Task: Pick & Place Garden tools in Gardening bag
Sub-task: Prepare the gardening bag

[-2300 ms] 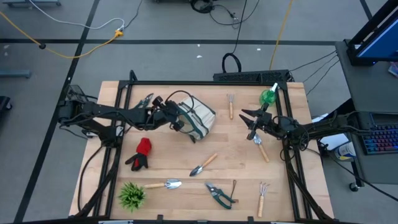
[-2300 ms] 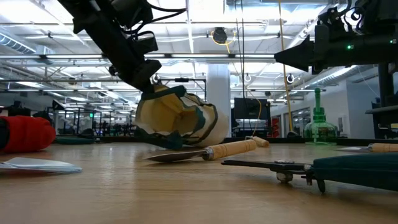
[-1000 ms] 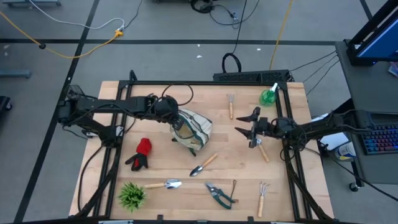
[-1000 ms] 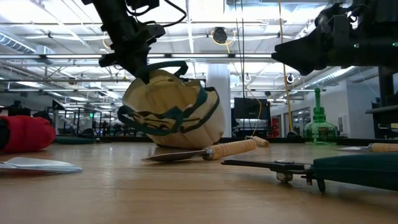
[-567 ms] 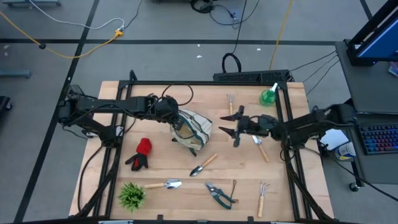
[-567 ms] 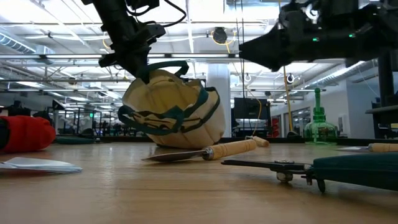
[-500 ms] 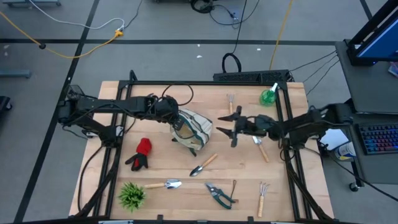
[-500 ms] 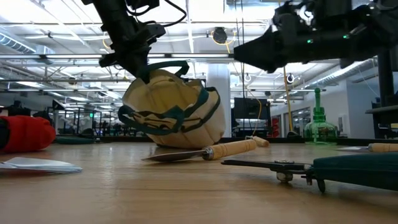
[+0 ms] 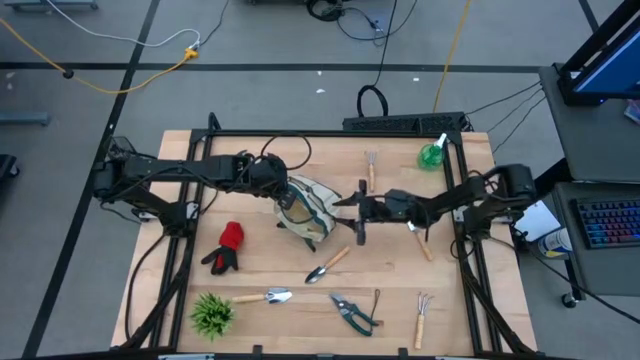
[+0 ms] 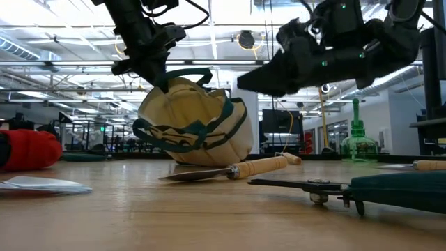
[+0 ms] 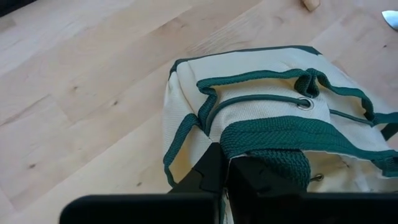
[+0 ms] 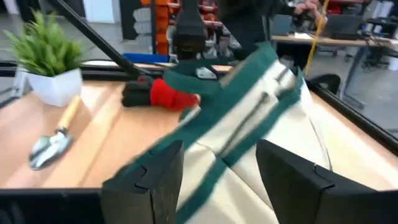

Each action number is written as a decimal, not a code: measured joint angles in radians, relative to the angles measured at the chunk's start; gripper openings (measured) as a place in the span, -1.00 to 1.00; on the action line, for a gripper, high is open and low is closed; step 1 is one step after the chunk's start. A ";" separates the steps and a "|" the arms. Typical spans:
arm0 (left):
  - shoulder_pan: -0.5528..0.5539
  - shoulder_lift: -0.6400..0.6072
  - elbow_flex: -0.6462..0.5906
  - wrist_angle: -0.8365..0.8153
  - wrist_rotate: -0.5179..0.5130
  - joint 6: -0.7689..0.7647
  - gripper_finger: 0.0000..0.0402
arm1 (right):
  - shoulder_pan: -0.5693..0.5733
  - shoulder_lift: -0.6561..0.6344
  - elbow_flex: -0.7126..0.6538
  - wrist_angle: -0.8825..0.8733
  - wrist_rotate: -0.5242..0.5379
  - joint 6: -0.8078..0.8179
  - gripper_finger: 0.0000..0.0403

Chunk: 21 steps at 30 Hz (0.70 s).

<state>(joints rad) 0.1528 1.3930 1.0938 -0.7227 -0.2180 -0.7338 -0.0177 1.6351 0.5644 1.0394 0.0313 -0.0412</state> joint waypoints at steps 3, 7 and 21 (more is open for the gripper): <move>0.000 0.000 0.000 0.003 0.000 0.000 -0.90 | 0.004 0.025 0.000 0.002 0.016 0.002 -0.02; 0.001 0.000 0.000 0.004 0.000 0.000 -0.92 | 0.021 0.037 0.000 0.022 -0.009 0.003 -0.02; -0.003 0.000 -0.001 0.040 0.001 0.005 -0.97 | 0.031 0.037 0.000 -0.019 0.047 -0.080 -0.01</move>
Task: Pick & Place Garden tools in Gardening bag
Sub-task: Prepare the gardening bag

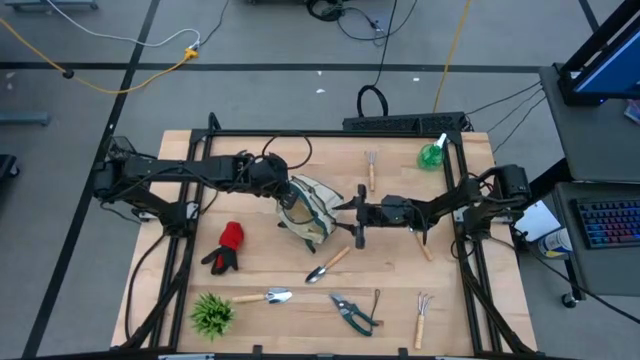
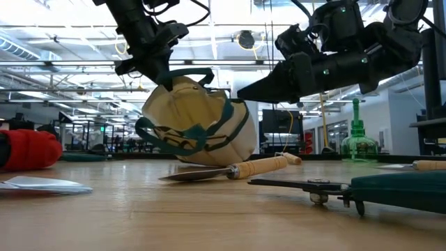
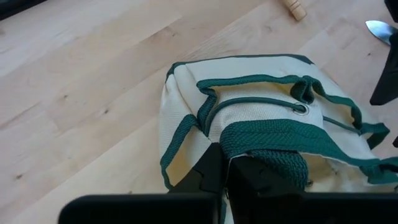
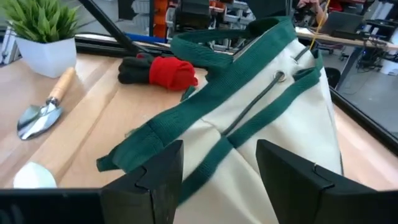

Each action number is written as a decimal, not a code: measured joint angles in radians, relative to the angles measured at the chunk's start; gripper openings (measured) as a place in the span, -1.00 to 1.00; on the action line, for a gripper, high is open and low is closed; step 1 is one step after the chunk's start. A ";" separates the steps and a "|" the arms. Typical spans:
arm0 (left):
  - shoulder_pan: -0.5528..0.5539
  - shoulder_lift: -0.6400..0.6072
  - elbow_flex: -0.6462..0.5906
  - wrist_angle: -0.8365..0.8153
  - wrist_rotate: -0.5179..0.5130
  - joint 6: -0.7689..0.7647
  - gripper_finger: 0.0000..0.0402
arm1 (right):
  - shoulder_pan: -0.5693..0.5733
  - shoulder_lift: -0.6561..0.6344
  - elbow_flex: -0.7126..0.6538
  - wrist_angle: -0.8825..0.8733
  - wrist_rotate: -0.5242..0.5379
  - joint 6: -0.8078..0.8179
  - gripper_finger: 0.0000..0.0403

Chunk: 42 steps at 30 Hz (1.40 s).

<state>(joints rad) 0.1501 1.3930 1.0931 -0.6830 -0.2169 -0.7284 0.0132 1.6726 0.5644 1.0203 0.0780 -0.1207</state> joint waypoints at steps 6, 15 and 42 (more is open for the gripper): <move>0.000 0.000 0.000 0.000 0.001 -0.008 -0.89 | -0.008 0.000 0.000 -0.057 0.041 -0.030 -0.01; 0.000 0.000 0.000 -0.002 0.001 -0.008 -0.93 | -0.026 0.000 0.000 -0.061 0.176 -0.045 -0.06; 0.000 0.000 0.000 -0.002 0.066 0.018 -0.89 | -0.073 0.000 0.000 -0.096 0.235 -0.087 -0.97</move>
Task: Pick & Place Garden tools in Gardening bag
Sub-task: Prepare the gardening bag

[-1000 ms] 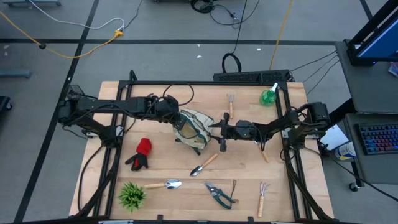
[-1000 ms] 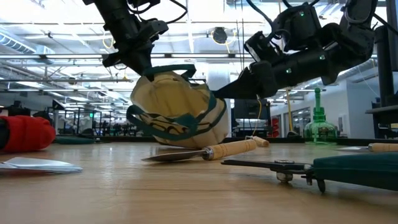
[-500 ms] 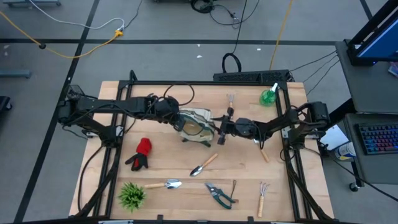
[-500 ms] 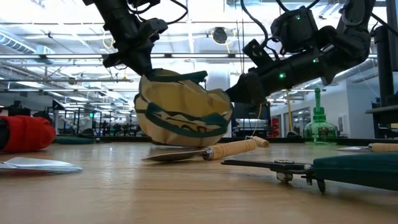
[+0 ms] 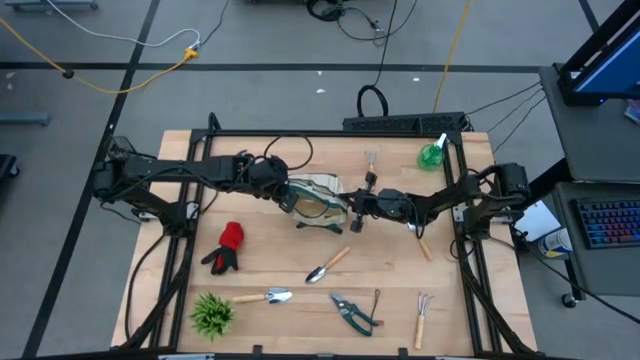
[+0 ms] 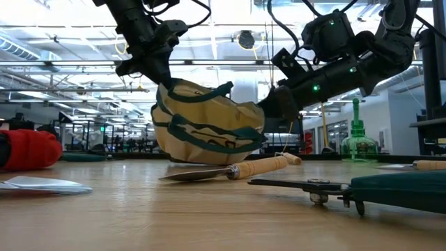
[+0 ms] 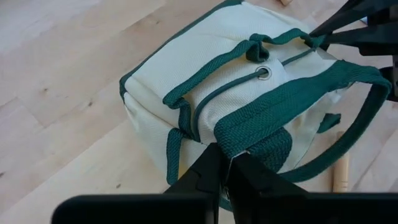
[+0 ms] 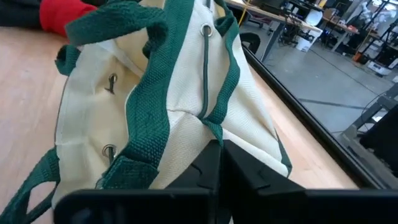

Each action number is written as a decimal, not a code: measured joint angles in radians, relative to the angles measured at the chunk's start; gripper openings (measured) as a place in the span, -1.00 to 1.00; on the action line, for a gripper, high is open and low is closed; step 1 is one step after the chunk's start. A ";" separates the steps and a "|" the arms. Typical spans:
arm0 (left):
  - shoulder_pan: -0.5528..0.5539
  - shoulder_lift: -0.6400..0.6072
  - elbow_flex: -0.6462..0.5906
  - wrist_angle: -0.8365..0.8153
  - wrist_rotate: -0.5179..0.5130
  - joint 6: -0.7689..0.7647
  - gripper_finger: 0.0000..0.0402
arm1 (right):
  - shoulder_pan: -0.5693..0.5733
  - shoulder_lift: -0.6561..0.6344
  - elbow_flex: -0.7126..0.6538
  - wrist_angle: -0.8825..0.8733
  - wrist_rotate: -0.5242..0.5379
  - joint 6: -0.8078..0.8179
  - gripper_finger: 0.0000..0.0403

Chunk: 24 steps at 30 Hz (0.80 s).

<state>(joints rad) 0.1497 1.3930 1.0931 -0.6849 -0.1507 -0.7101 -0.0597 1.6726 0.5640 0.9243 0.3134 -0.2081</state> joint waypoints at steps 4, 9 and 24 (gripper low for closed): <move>0.000 0.000 0.000 0.000 0.045 0.025 -0.95 | 0.000 -0.016 0.000 -0.002 -0.004 0.143 -0.98; 0.000 0.000 0.000 0.000 0.111 0.035 -0.92 | -0.014 -0.072 0.000 -0.041 -0.128 0.346 -0.99; 0.033 0.000 0.000 0.000 0.285 0.107 -0.88 | -0.102 -0.208 0.000 -0.209 -0.578 0.791 -0.97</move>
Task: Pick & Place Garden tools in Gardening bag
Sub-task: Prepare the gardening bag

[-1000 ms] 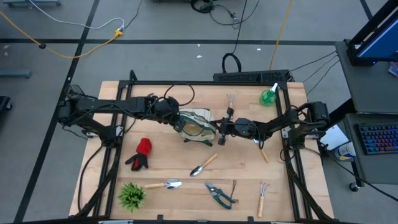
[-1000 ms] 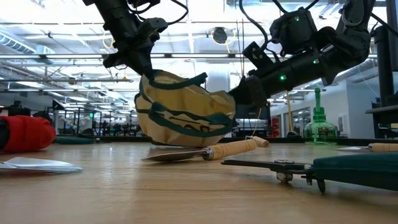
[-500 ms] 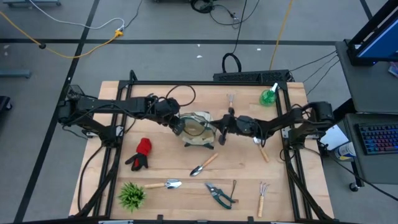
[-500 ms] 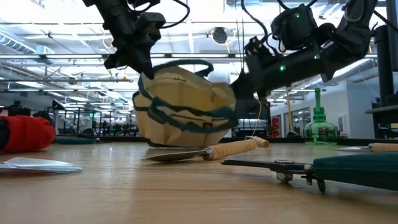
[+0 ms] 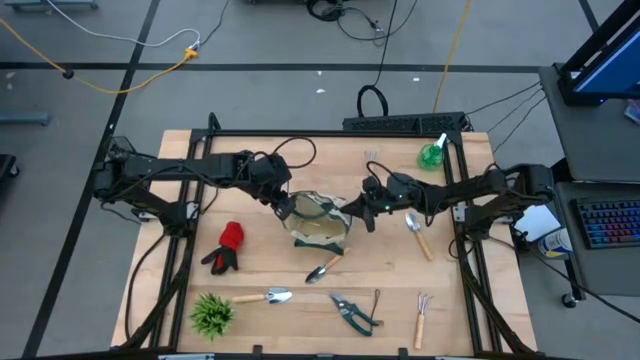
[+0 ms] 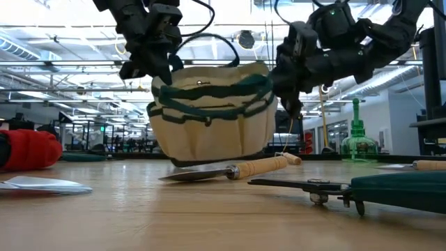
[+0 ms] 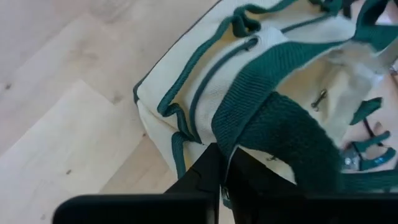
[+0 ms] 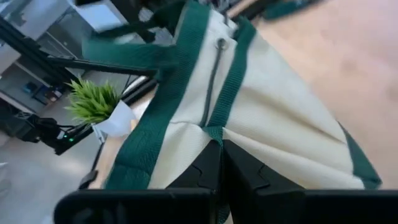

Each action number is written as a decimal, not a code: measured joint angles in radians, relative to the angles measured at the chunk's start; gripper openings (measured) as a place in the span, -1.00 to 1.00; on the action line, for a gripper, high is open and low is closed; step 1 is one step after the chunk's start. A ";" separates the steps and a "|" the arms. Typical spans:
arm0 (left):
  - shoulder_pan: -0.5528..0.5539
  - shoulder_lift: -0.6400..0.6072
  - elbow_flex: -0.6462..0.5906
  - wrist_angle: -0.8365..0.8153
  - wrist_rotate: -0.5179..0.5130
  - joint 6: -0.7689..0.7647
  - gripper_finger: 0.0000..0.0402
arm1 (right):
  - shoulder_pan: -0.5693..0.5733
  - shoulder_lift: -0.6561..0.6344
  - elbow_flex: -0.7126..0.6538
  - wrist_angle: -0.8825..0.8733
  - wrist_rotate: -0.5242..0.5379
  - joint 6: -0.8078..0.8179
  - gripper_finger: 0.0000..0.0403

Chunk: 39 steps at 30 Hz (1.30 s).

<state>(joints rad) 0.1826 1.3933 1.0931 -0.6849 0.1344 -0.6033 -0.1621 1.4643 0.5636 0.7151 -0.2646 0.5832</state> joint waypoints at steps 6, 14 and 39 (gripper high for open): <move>0.042 0.000 0.000 -0.004 0.056 0.030 -0.95 | 0.009 0.000 0.000 -0.044 -0.001 0.104 -0.98; 0.090 0.000 0.000 -0.003 0.042 0.128 -0.83 | -0.016 0.000 0.000 -0.090 0.001 0.174 -0.96; 0.040 0.000 0.000 0.199 -0.237 0.783 -0.56 | -0.114 0.000 0.000 -0.153 0.054 -0.072 -0.95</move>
<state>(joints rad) 0.2223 1.3933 1.0931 -0.4858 -0.1025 0.1793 -0.2756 1.4647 0.5636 0.5621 -0.2105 0.5108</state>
